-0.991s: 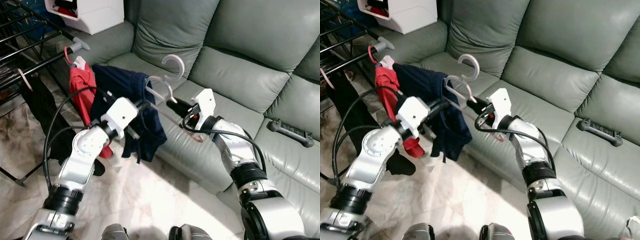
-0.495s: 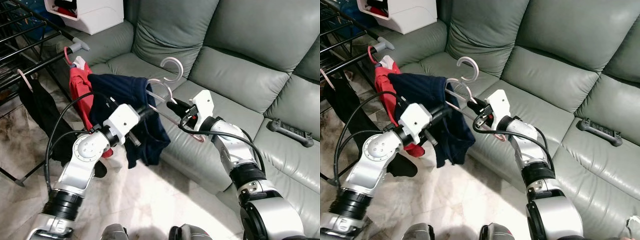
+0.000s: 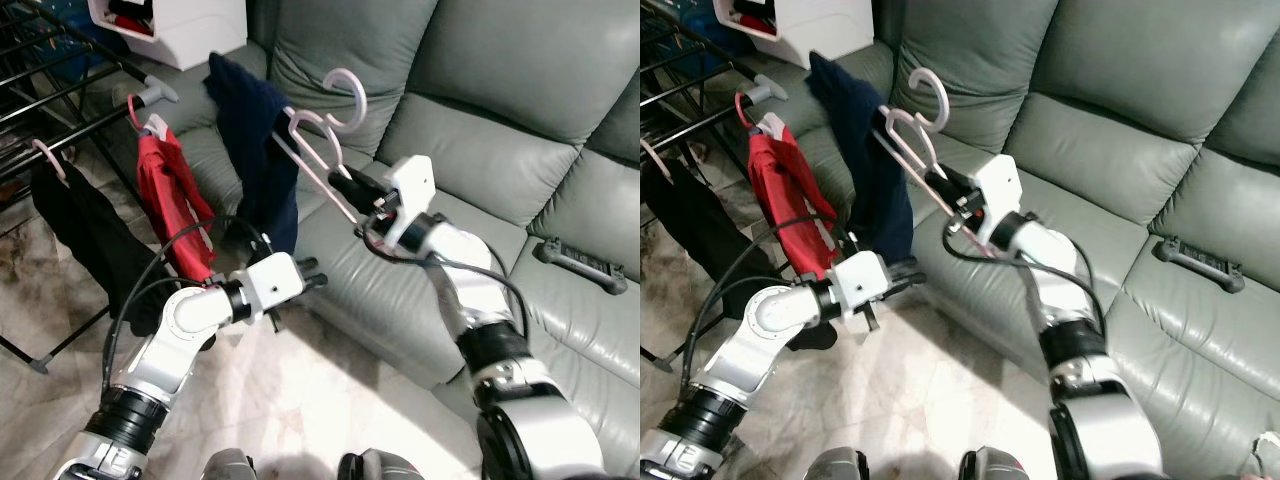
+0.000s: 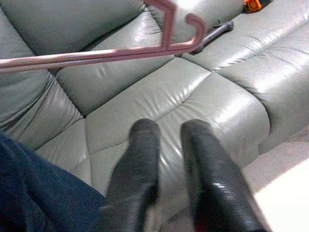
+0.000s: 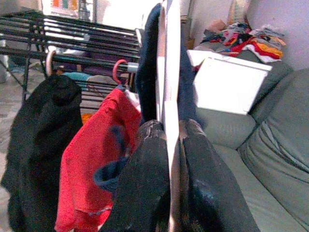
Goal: Hang hanger
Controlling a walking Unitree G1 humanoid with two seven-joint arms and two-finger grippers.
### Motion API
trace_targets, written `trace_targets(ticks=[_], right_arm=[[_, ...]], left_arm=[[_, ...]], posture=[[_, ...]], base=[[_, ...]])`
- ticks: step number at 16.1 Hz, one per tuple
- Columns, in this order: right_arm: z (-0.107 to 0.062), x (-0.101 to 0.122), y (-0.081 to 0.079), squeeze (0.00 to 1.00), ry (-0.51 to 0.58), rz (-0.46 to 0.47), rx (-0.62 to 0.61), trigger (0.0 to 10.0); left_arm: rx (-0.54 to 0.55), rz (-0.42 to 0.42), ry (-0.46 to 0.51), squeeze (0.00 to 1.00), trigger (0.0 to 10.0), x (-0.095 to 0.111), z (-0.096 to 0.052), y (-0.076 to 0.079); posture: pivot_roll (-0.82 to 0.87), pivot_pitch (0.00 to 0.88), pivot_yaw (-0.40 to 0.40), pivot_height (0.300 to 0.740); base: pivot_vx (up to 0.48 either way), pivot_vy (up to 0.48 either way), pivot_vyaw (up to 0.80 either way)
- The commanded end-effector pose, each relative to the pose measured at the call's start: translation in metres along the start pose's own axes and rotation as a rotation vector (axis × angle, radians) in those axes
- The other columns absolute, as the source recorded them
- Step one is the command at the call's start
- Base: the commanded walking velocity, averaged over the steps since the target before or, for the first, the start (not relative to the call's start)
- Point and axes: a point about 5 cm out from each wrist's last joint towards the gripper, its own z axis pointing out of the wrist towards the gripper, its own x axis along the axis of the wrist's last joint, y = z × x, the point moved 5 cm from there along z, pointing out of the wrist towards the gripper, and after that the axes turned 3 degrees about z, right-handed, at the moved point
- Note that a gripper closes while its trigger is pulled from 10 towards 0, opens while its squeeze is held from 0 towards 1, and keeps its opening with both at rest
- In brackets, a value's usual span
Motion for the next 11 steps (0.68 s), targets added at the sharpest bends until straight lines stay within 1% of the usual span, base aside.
trace_targets(ticks=[1, 3, 5, 6, 7, 8, 11], right_arm=[[-0.002, 0.008, -0.006, 0.00, 0.029, -0.025, 0.048, 10.0], [-0.014, 0.004, -0.008, 0.00, 0.007, -0.047, 0.083, 10.0], [-0.035, 0.001, -0.007, 0.00, -0.021, -0.054, 0.121, 10.0], [-0.039, 0.000, -0.007, 0.00, -0.027, -0.053, 0.126, 10.0], [-0.044, -0.001, -0.006, 0.00, -0.036, -0.052, 0.131, 10.0], [-0.047, -0.001, -0.007, 0.00, -0.039, -0.048, 0.136, 10.0], [-0.055, -0.003, -0.015, 0.00, -0.064, -0.026, 0.201, 10.0]], left_arm=[[0.032, 0.021, 0.023, 1.00, 10.0, 0.006, -0.002, -0.010], [0.091, 0.050, 0.040, 1.00, 10.0, 0.008, -0.011, -0.024], [0.179, 0.084, 0.030, 1.00, 10.0, 0.005, -0.029, -0.047], [0.193, 0.091, 0.026, 1.00, 10.0, 0.005, -0.032, -0.051], [0.232, 0.097, 0.027, 1.00, 10.0, 0.005, -0.039, -0.061], [0.252, 0.102, 0.028, 1.00, 10.0, 0.006, -0.042, -0.065], [0.322, 0.150, 0.032, 1.00, 10.0, 0.011, -0.052, -0.085]], posture=[[-0.03, 0.048, -0.021, 0.740], [-0.03, 0.047, -0.018, 0.740], [-0.03, 0.045, -0.011, 0.740], [-0.03, 0.045, -0.011, 0.740], [-0.03, 0.042, -0.006, 0.740], [-0.03, 0.042, -0.006, 0.740], [-0.03, 0.040, -0.004, 0.740]], base=[[0.000, 0.000, 0.00], [0.000, 0.000, 0.00], [0.000, 0.000, 0.00], [0.000, 0.000, 0.00], [0.000, 0.000, 0.00], [0.000, 0.000, 0.00], [0.000, 0.000, 0.00]])
